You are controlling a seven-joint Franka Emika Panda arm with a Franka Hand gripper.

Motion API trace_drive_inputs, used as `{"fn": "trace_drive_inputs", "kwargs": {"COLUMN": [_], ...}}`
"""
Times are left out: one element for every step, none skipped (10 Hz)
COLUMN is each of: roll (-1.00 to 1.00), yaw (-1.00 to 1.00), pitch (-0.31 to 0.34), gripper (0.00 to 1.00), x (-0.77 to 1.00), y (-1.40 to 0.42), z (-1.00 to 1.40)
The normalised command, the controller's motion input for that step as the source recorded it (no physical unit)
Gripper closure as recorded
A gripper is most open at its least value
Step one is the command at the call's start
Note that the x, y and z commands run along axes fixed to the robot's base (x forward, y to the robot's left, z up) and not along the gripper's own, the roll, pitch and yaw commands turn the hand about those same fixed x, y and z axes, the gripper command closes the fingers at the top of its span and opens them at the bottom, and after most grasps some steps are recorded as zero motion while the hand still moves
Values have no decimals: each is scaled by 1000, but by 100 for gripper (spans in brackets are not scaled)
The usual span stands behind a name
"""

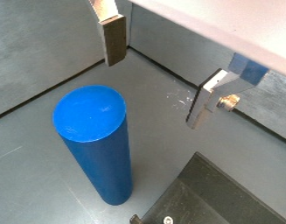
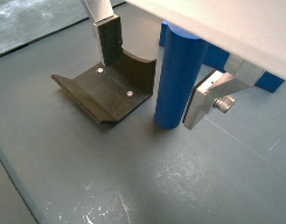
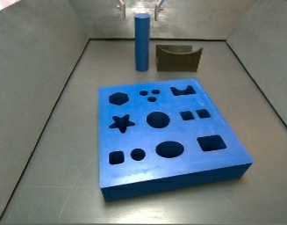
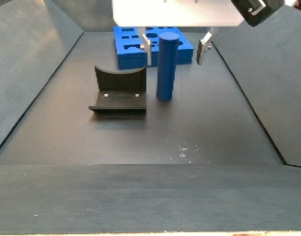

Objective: Pick up the round object. Move up. Move to above the board. Insert the round object.
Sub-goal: Pick up the round object.

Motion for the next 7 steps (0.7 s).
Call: {"fn": "trace_drive_inputs", "kwargs": {"roll": [20, 0, 0, 0, 0, 0, -157], "yaw": [60, -3, 0, 0, 0, 0, -3], "pitch": [0, -89, -100, -77, 0, 0, 63], "gripper": [0, 0, 0, 0, 0, 0, 0], "x": [0, 0, 354, 51, 0, -169, -160], "y": [-243, -329, -117, -9, -74, -560, -551], "z": [0, 360, 760, 180, -89, -797, -806]}}
